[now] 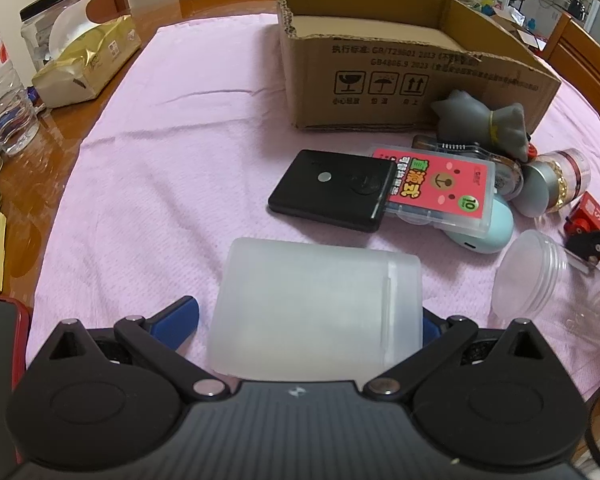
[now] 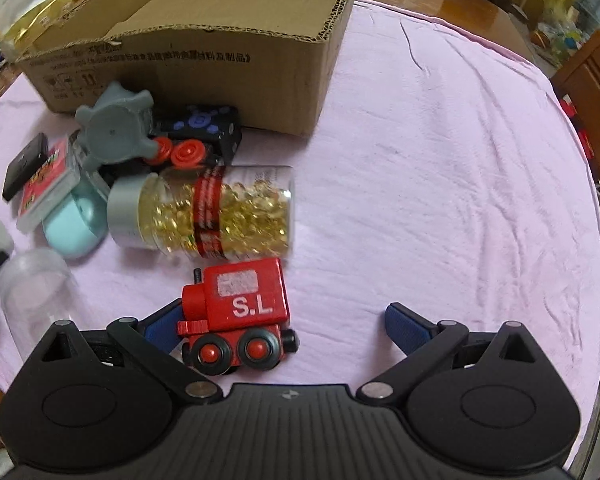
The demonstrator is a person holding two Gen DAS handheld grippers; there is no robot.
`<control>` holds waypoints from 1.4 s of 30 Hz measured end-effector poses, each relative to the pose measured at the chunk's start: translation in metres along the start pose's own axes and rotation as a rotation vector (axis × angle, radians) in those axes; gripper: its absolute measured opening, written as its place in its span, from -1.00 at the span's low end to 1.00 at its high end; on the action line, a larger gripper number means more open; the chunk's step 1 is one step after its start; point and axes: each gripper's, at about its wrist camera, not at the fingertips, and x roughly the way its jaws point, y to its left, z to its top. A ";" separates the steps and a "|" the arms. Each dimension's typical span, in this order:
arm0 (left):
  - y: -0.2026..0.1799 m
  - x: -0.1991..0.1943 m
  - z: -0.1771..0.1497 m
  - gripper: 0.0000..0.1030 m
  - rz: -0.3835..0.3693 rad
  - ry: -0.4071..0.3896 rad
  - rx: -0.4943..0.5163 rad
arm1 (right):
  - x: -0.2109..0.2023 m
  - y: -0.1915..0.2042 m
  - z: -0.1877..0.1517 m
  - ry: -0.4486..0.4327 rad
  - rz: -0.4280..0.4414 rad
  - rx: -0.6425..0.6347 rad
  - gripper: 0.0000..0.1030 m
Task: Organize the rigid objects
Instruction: 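Move the left tool to the white plastic box while the right tool approaches the red toy train, then close the left gripper on the white box while the right gripper closes on the red train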
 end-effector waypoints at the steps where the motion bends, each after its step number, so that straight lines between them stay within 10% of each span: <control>1: 0.000 0.000 0.000 0.99 -0.001 -0.001 0.002 | 0.000 -0.001 -0.002 -0.003 0.005 -0.010 1.00; 25: -0.004 -0.012 0.004 0.94 -0.011 -0.016 0.061 | -0.014 0.005 -0.026 -0.080 0.093 -0.262 0.96; 42: -0.007 -0.015 0.009 0.61 -0.022 0.005 0.101 | -0.024 0.019 -0.017 -0.100 0.111 -0.359 0.11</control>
